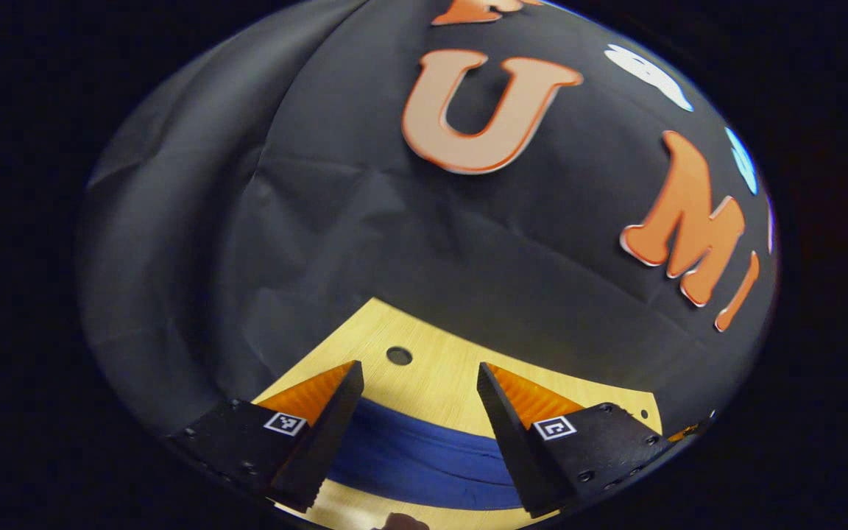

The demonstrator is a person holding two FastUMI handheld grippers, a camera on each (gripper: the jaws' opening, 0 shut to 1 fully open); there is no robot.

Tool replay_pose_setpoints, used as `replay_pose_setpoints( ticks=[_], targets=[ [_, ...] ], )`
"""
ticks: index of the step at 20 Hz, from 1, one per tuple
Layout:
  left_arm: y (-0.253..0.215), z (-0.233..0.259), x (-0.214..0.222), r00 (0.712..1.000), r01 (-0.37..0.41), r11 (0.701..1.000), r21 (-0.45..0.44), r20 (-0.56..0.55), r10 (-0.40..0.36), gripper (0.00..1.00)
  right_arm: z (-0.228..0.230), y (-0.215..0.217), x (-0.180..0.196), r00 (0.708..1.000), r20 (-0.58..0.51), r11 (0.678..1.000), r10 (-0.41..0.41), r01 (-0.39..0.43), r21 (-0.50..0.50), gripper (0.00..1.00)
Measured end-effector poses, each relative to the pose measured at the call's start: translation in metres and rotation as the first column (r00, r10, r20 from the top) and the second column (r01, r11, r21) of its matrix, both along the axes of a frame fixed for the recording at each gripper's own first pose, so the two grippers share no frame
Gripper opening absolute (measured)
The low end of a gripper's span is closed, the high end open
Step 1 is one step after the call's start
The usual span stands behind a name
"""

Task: Grasp the waist and the cuffs of the jeans and fold them to make the two legs overlap; first hold the waist and fold one-third of the jeans toward the cuffs, then hold the cuffs and fold the remaining one-third in the same direction to finish folding.

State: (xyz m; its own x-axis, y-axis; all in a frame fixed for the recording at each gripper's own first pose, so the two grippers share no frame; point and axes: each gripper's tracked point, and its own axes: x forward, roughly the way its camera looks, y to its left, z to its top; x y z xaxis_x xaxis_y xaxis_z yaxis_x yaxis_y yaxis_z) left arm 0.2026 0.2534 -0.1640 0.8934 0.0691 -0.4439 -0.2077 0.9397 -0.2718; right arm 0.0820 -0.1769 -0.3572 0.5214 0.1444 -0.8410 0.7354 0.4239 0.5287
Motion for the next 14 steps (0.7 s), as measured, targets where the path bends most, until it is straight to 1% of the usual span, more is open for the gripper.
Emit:
replay_pose_setpoints(
  ticks=[2,3,4,5,6,7,9,10,12,14],
  targets=[
    [-0.011,0.036,-0.012,0.991,0.008,0.991,0.135,0.133,-0.026,0.96,-0.014,0.001,-0.008,1.0,-0.022,1.0,0.003,-0.003,0.0,0.98],
    [-0.02,0.051,-0.017,0.982,0.008,0.978,0.208,0.186,-0.047,0.96,-0.024,0.0,-0.011,1.0,-0.029,1.0,0.001,-0.001,-0.009,0.98],
    [-0.029,0.06,-0.023,0.974,0.009,0.964,0.264,0.216,-0.068,1.0,-0.029,-0.001,-0.012,0.999,-0.032,1.0,0.003,-0.004,-0.018,0.98],
    [-0.044,0.066,-0.028,0.969,0.024,0.954,0.3,0.228,-0.096,0.96,-0.034,0.001,-0.012,1.0,-0.026,1.0,0.012,-0.012,-0.022,0.98],
    [-0.057,0.071,-0.034,0.966,0.041,0.948,0.315,0.231,-0.118,0.96,-0.038,0.002,-0.013,0.999,-0.033,1.0,0.012,-0.013,-0.025,0.98],
    [-0.071,0.073,-0.038,0.96,0.066,0.948,0.312,0.239,-0.145,0.96,-0.042,0.003,-0.011,1.0,-0.029,1.0,0.005,-0.005,-0.013,0.98],
    [-0.102,0.078,-0.05,0.955,0.098,0.952,0.29,0.242,-0.172,0.96,-0.048,0.005,-0.001,1.0,-0.007,1.0,-0.018,0.018,0.007,0.98],
    [-0.111,0.08,-0.056,0.954,0.106,0.954,0.282,0.241,-0.178,0.98,-0.049,0.003,0.0,1.0,0.0,1.0,-0.024,0.024,0.005,0.98],
    [-0.124,0.083,-0.066,0.95,0.12,0.956,0.267,0.248,-0.189,0.97,-0.049,0.0,0.006,0.999,0.019,0.999,-0.038,0.038,0.004,0.96],
    [-0.133,0.08,-0.073,0.951,0.138,0.958,0.253,0.238,-0.199,0.98,-0.051,-0.002,0.005,0.999,0.038,1.0,-0.026,0.027,-0.003,0.96]
  ],
)
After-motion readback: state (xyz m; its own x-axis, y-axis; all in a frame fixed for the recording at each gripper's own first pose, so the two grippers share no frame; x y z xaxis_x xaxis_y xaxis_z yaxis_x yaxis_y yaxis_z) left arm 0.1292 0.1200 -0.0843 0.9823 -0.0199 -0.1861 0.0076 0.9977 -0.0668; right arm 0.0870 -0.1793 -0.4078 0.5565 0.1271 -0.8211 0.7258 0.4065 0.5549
